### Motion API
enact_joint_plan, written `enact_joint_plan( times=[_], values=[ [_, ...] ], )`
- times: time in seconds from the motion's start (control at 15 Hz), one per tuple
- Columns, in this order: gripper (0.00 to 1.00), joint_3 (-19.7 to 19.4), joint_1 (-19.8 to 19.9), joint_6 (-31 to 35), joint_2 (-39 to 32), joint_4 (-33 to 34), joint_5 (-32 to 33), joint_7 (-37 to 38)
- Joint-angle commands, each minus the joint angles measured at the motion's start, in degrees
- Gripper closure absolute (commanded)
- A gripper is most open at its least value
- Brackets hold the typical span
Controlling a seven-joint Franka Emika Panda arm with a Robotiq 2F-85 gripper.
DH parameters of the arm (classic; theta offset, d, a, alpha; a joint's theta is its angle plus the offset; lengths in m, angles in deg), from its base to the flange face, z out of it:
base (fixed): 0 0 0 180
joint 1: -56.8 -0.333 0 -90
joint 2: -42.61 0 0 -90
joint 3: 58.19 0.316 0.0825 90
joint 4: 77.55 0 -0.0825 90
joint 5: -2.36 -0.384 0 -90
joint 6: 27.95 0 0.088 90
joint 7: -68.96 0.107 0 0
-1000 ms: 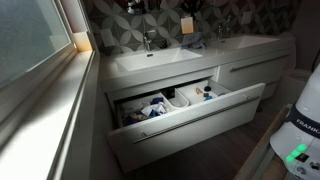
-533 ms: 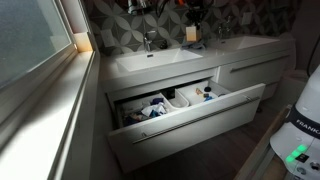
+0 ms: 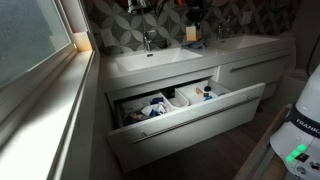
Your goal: Place the orange box between the sinks
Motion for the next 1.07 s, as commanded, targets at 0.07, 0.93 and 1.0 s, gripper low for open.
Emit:
enact_joint_plan(
  times=[0.07,0.93,1.0],
  values=[
    [0.99,-2.1,1.0,2.7,-5.1,4.1,-3.9,8.5],
    [0.99,-6.3,4.8,5.9,-18.4,13.7,-11.2,19.8],
    [0.99,-6.2,4.9,5.9,-19.0,14.0,-11.4,19.4]
  ],
)
